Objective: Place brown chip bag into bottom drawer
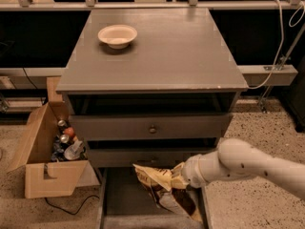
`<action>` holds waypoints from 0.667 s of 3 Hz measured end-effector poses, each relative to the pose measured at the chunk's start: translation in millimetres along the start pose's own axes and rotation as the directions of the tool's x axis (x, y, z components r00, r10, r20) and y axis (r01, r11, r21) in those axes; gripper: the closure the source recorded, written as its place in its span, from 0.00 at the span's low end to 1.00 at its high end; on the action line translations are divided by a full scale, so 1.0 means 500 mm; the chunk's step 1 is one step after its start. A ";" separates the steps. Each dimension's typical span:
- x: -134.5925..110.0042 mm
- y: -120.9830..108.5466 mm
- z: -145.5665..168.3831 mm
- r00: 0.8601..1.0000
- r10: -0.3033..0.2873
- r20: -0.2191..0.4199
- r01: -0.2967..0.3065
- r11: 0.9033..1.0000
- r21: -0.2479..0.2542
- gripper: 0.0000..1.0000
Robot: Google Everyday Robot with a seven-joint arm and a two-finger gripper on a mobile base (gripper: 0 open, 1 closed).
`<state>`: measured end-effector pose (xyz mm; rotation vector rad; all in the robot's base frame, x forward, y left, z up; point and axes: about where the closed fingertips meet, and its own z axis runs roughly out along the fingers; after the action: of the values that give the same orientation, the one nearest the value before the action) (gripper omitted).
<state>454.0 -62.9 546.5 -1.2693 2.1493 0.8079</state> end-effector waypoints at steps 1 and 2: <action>0.042 -0.040 0.061 0.997 0.063 0.033 -0.065 0.996 0.055 1.00; 0.064 -0.079 0.129 0.991 0.107 0.083 -0.113 0.991 0.073 1.00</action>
Offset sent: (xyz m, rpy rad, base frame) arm 0.0538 0.0184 -0.1098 0.0937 -0.0091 -0.2166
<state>483.5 -50.9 470.7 -1.0700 2.1806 0.7977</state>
